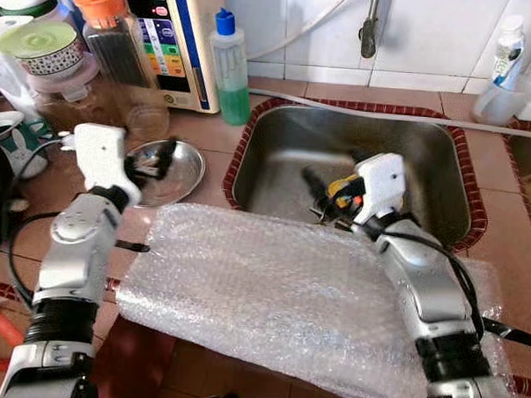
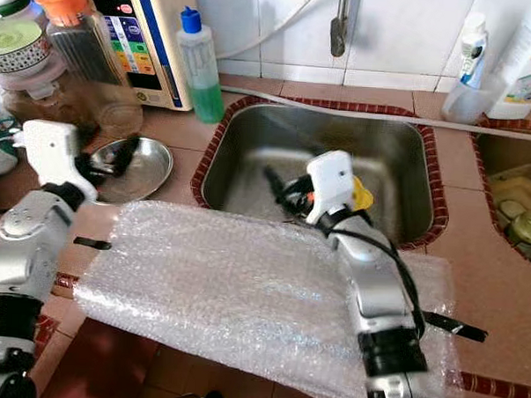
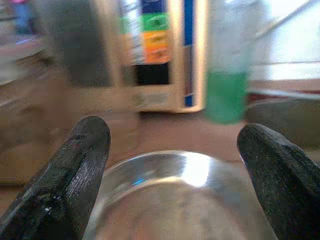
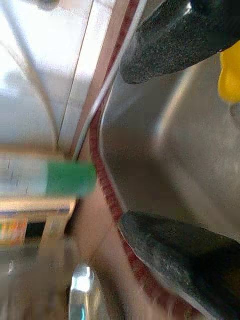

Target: Kitchen organization

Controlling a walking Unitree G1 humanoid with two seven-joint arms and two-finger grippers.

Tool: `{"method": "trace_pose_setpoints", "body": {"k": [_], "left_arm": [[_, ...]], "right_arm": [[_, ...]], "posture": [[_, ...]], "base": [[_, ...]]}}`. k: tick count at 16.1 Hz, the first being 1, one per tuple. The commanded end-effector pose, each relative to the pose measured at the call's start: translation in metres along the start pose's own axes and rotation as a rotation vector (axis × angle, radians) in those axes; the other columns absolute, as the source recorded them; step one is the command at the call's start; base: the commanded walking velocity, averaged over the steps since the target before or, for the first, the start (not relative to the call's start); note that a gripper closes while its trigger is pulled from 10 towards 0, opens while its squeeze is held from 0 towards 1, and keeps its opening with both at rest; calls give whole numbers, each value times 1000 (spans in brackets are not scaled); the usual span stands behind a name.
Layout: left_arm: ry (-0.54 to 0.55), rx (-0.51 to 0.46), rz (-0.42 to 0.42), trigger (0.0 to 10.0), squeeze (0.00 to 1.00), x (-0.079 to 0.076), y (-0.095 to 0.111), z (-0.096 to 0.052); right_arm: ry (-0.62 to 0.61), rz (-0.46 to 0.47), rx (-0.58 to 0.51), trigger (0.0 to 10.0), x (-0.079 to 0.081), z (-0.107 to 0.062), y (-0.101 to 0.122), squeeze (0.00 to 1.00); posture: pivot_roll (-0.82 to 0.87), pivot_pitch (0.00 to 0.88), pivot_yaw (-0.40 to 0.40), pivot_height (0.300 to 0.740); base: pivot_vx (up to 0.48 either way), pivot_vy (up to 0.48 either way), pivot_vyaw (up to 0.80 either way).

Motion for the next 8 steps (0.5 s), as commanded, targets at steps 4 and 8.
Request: {"method": "trace_pose_setpoints", "body": {"k": [4, 8], "left_arm": [[111, 83, -9, 10000, 1000, 23, -13, -6], [112, 204, -41, 10000, 1000, 25, -32, -9]], "right_arm": [[217, 52, -8, 10000, 35, -7, 11, 1000], [319, 82, -1, 10000, 48, -12, 18, 1000]], "posture": [[-173, 141, 114, 740], [-177, 145, 117, 740]], "base": [[0, 0, 0], [0, 0, 0]]}}
Point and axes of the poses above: a point about 5 cm out from each wrist's last joint towards the gripper, its own z axis pointing out of the wrist towards the gripper, its own y axis along the axis of the wrist's last joint, x = y × z, the point moved 2 cm from there along z, pointing out of the wrist towards the gripper, and after that the axes turned 5 degrees about z, right-handed, at the moved point
